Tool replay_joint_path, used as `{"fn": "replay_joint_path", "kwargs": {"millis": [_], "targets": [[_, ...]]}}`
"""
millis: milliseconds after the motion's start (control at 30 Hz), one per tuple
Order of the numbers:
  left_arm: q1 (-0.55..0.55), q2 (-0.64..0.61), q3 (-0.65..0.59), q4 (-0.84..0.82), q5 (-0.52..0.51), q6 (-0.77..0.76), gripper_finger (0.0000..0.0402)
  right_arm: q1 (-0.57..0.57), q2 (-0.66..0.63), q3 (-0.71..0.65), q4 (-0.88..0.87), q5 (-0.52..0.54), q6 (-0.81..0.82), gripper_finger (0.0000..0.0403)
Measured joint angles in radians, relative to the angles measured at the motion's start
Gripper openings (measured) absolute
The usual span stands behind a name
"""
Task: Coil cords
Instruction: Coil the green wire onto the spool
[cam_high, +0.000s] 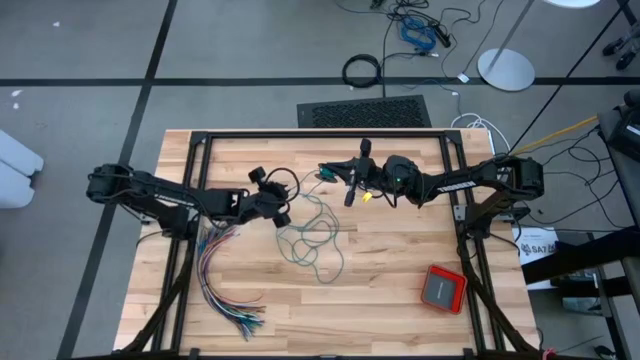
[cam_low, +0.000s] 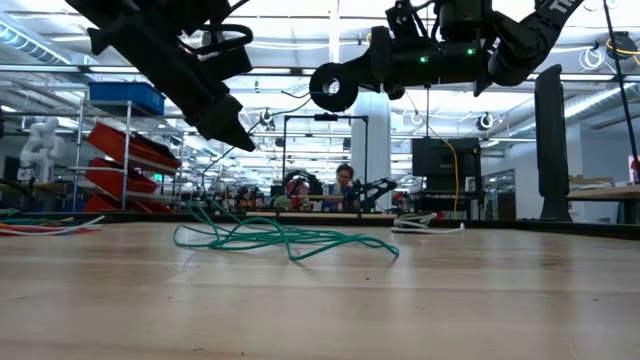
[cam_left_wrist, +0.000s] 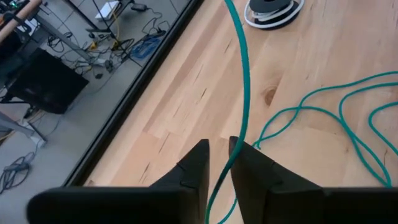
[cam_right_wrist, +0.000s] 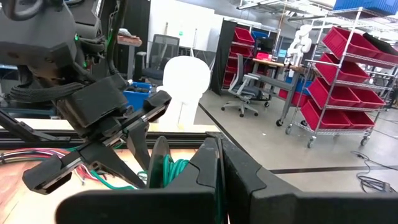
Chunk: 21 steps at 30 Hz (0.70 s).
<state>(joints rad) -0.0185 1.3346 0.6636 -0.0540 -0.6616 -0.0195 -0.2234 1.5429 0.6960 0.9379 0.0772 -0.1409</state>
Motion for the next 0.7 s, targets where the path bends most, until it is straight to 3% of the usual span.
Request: {"fn": "replay_joint_path", "kwargs": {"millis": [200, 433, 700], "targets": [[0.002, 0.001, 0.000, 0.008, 0.002, 0.004, 0.0008, 0.000, 0.000, 0.000, 0.000, 0.000, 0.000, 0.0000], [0.035, 0.103, 0.000, 0.212, 0.007, 0.066, 0.0003, 0.001, 0.000, 0.000, 0.019, 0.000, 0.014, 0.0000], [0.101, 0.289, 0.001, 0.477, 0.102, 0.080, 0.0002, 0.002, 0.000, 0.000, 0.024, 0.000, 0.040, 0.0000]]}}
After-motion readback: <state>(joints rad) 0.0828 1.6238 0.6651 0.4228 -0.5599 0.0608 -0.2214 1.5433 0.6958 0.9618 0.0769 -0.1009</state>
